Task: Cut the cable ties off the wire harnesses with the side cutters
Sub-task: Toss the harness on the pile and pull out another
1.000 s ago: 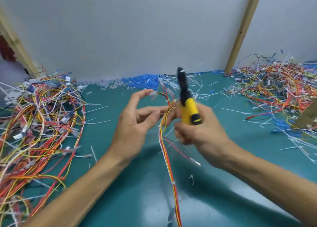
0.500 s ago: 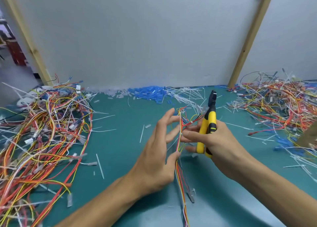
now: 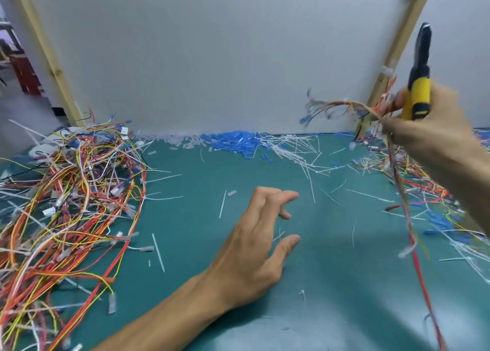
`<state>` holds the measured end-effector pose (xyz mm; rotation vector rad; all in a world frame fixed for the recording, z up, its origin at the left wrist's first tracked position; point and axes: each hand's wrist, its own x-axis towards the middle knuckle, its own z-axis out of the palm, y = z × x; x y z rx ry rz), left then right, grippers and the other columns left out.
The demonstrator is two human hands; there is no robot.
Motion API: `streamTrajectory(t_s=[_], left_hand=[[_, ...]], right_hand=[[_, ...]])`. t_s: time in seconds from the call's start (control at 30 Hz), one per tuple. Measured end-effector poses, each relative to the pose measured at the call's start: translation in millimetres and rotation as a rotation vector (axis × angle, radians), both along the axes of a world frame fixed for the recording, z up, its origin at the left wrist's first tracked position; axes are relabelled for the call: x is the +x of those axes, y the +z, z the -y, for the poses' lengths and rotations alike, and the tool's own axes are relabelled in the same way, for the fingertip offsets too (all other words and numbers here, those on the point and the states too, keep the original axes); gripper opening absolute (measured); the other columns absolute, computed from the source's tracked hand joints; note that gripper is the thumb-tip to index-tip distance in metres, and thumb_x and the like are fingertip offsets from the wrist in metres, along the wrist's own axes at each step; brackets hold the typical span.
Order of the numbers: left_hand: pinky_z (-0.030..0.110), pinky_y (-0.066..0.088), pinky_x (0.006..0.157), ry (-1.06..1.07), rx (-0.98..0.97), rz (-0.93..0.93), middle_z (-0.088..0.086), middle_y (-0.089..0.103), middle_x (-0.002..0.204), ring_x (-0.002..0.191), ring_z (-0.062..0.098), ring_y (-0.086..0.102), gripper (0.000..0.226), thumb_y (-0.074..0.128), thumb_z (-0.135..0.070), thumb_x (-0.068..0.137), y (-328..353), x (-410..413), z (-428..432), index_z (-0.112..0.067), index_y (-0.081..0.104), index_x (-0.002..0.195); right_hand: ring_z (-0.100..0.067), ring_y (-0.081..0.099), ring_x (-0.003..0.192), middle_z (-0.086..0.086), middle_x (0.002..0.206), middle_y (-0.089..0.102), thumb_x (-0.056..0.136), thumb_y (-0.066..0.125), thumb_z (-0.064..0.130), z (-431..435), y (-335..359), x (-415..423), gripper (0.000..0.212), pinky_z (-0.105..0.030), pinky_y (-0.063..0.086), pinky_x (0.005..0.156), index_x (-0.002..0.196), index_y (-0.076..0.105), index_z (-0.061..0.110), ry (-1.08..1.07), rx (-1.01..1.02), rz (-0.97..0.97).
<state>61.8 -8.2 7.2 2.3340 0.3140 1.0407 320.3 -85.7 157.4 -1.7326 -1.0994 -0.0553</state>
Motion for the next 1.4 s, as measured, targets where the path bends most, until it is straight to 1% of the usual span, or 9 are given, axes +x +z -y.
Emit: streamTrajectory(t_s=[0.13,0.23,0.37,0.6,0.77,1.0,1.1,1.17,1.4], left_hand=[[0.039,0.048,0.096,-0.022,0.051,-0.098,-0.01,0.044,0.123,0.107,0.01,0.057,0.045,0.063,-0.016,0.095,-0.6,-0.8,1.7,-0.023,0.048,0.137],[0.04,0.047,0.092,-0.029,0.076,-0.142,-0.012,0.047,0.115,0.101,0.007,0.057,0.038,0.062,-0.013,0.094,-1.8,-0.9,1.1,-0.023,0.052,0.13],[0.037,0.045,0.089,0.001,0.099,-0.173,-0.012,0.051,0.105,0.091,0.005,0.056,0.03,0.061,-0.01,0.093,-3.2,-0.8,-1.6,-0.023,0.057,0.121],[0.036,0.045,0.089,0.176,0.136,-0.306,-0.011,0.054,0.105,0.093,0.013,0.057,0.025,0.062,-0.021,0.093,11.8,-9.0,-24.4,-0.027,0.058,0.117],[0.042,0.054,0.087,0.302,-0.083,-0.527,-0.009,0.056,0.097,0.087,0.015,0.058,0.022,0.061,-0.026,0.095,46.7,-26.8,-59.4,-0.027,0.057,0.116],[0.048,0.051,0.086,0.981,0.315,-0.574,0.013,0.048,0.12,0.105,0.035,0.056,0.039,0.063,-0.015,0.089,90.2,-101.3,-120.9,-0.008,0.051,0.125],[0.051,0.05,0.085,1.257,0.159,-0.876,0.025,0.047,0.131,0.107,0.043,0.058,0.056,0.068,-0.018,0.088,102.6,-140.4,-143.9,-0.001,0.043,0.135],[0.045,0.048,0.075,1.29,0.048,-1.017,0.013,0.061,0.109,0.089,0.032,0.059,0.035,0.072,-0.025,0.09,106.9,-156.5,-152.0,-0.006,0.055,0.114],[0.031,0.042,0.055,1.011,-0.242,-0.568,-0.001,0.068,0.061,0.062,0.016,0.059,0.052,0.09,-0.058,0.055,131.0,-178.9,-165.4,-0.012,0.067,0.063]], right_hand=[[-0.031,0.057,0.076,-0.022,0.101,0.065,0.093,0.063,0.005,-20.2,1.9,34.4,0.008,-0.034,0.043,0.066,0.098,0.062,0.01,-0.191,-0.366,0.221],[-0.039,0.05,0.095,-0.026,0.114,0.048,0.093,0.062,0.01,-26.6,-25.9,25.9,0.012,-0.042,0.041,0.083,0.096,0.051,0.009,-0.237,-0.564,0.356],[-0.031,0.044,0.086,-0.016,0.1,0.049,0.091,0.068,0.015,-35.5,-74.1,-7.7,0.022,-0.037,0.026,0.071,0.086,0.047,0.014,-0.097,-0.608,0.353],[-0.038,0.055,0.079,-0.004,0.08,0.058,0.092,0.068,0.035,-49.9,-126.1,-58.6,0.027,-0.04,0.037,0.06,0.085,0.046,0.021,0.02,-0.62,0.309],[-0.032,0.053,0.078,0.009,0.081,0.056,0.097,0.059,0.05,-43.3,-141.7,-69.6,0.028,-0.037,0.035,0.059,0.092,0.045,0.027,0.075,-0.658,0.479],[-0.028,0.055,0.076,0.014,0.078,0.052,0.098,0.058,0.055,-40.0,-146.9,-64.3,0.032,-0.035,0.039,0.057,0.089,0.042,0.028,0.119,-0.631,0.468],[-0.028,0.055,0.076,0.013,0.077,0.053,0.096,0.059,0.053,-39.1,-147.4,-62.0,0.031,-0.035,0.038,0.057,0.089,0.042,0.028,0.118,-0.627,0.466],[-0.028,0.056,0.078,0.011,0.08,0.055,0.096,0.061,0.049,-38.4,-147.5,-63.4,0.028,-0.035,0.038,0.057,0.091,0.044,0.028,0.126,-0.619,0.464],[-0.027,0.058,0.081,0.011,0.083,0.057,0.097,0.058,0.049,-40.1,-148.0,-65.3,0.026,-0.035,0.039,0.058,0.094,0.043,0.029,0.14,-0.63,0.455]])
